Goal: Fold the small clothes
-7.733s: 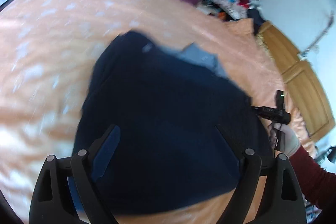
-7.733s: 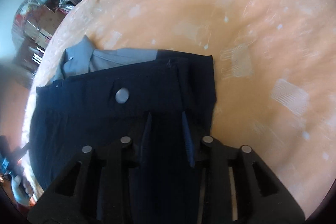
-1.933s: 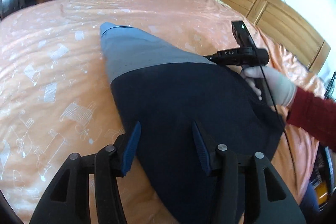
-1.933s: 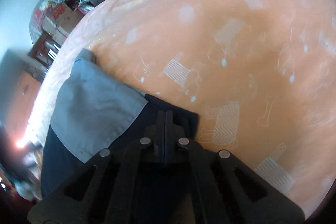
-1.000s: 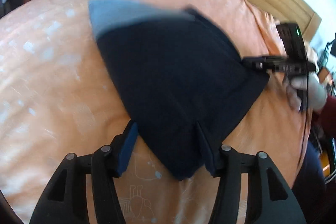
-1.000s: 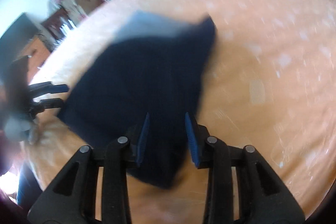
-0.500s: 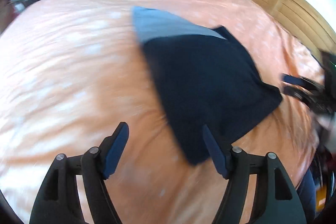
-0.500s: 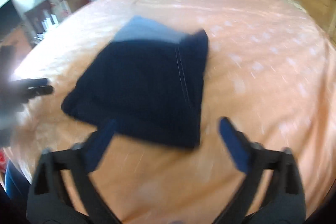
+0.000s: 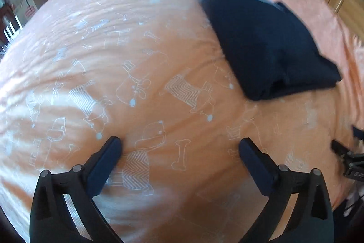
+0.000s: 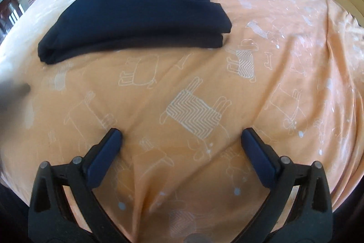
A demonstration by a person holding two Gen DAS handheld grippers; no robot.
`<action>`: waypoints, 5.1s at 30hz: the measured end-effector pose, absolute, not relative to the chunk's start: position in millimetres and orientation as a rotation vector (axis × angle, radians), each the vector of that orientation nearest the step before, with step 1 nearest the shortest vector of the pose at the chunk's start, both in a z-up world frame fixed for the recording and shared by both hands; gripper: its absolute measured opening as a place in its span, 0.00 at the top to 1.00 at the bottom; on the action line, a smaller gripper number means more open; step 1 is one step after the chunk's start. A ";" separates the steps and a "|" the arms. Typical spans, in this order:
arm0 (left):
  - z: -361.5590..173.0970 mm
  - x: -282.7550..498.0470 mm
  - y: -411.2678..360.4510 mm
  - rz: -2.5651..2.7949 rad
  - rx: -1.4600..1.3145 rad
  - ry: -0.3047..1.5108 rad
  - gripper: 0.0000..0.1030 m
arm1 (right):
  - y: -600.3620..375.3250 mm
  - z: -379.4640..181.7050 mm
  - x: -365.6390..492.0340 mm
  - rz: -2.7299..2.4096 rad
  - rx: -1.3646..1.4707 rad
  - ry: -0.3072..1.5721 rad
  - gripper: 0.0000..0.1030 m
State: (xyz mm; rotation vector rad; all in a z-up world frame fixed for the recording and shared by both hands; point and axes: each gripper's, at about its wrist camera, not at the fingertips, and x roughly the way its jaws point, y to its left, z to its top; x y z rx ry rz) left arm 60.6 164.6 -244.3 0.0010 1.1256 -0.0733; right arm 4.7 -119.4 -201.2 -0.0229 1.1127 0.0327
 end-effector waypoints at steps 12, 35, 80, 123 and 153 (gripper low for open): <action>-248.5 71.0 145.5 -0.025 0.035 1.104 0.00 | -115.2 -205.6 6.5 0.026 -0.003 1.027 0.00; -223.8 64.9 155.7 -0.016 -0.023 1.015 0.00 | -103.5 -154.2 -10.1 0.062 -0.040 0.992 0.00; -252.6 50.8 190.9 0.049 0.002 1.008 0.00 | -148.1 -198.8 -9.0 0.064 -0.008 1.029 0.00; -253.4 52.4 191.7 0.047 -0.008 1.001 0.00 | -147.2 -200.2 -8.0 0.065 -0.002 1.020 0.00; -254.0 62.6 186.2 0.092 -0.012 1.036 0.00 | -148.2 -203.3 -7.6 0.055 0.015 1.009 0.00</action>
